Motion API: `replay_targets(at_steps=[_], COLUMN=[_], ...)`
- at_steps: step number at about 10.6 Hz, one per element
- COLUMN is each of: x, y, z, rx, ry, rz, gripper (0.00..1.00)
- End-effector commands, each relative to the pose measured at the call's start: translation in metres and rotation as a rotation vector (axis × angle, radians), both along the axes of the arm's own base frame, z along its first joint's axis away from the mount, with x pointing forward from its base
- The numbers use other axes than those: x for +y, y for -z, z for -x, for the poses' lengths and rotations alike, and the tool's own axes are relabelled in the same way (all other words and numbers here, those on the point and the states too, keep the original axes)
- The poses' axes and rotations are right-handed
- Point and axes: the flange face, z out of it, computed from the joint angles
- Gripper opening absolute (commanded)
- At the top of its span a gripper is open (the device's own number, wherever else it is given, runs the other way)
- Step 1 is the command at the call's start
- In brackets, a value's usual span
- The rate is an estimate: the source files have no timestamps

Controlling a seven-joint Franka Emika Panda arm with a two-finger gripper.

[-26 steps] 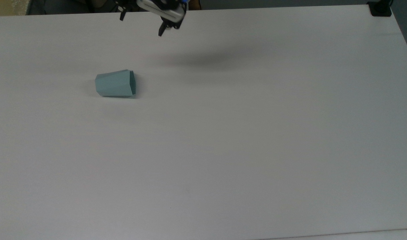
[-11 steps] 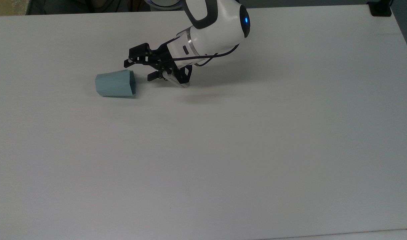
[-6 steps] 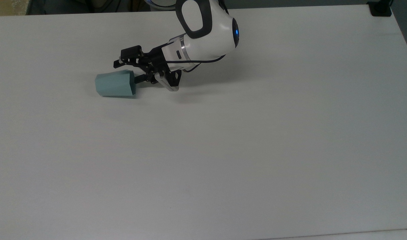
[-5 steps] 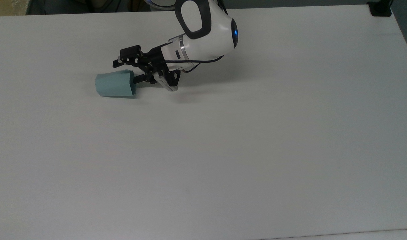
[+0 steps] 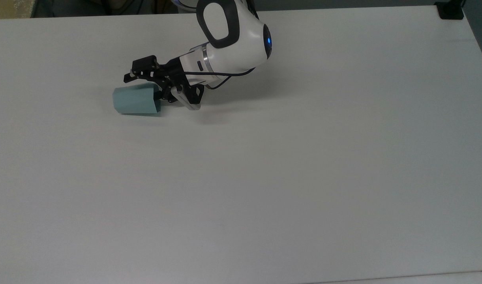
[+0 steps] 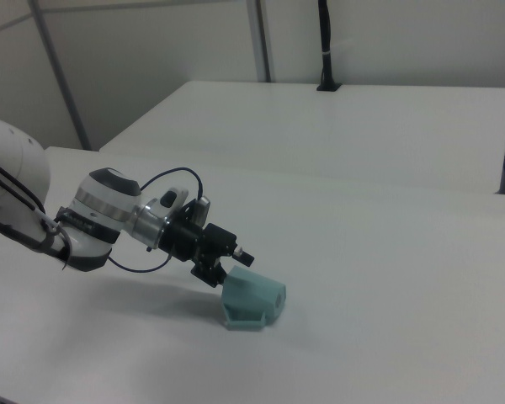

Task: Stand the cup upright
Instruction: 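Close the gripper on the teal mug's body near its base, then lift and rotate the held mug so its base points down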

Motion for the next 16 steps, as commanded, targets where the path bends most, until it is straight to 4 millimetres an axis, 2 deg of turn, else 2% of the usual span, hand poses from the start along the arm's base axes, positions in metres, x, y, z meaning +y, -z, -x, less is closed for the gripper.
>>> replay_targets(at_steps=[1,4,5,6,8,9,10,12,14,16], x=[-0.004,-0.005,-0.005,-0.005,-0.007,-0.007,-0.006,-0.004,-0.012,-0.01], y=[0.005,0.006,0.006,0.01,0.019,0.016,0.005,-0.044,-0.095,-0.127], z=[0.003,0.002,0.002,0.003,0.003,0.001,-0.003,-0.016,-0.031,-0.029], rx=[-0.017,-0.018,-0.017,-0.01,0.003,0.0,-0.014,-0.008,-0.005,-0.052], ry=[-0.015,-0.015,-0.014,-0.014,-0.023,-0.021,-0.015,0.005,0.044,0.097], rz=[-0.005,-0.01,-0.011,-0.008,-0.02,-0.026,-0.043,-0.123,-0.227,-0.342], gripper=[0.65,0.14,0.04,0.0,0.0,0.0,0.0,0.0,0.0,0.0])
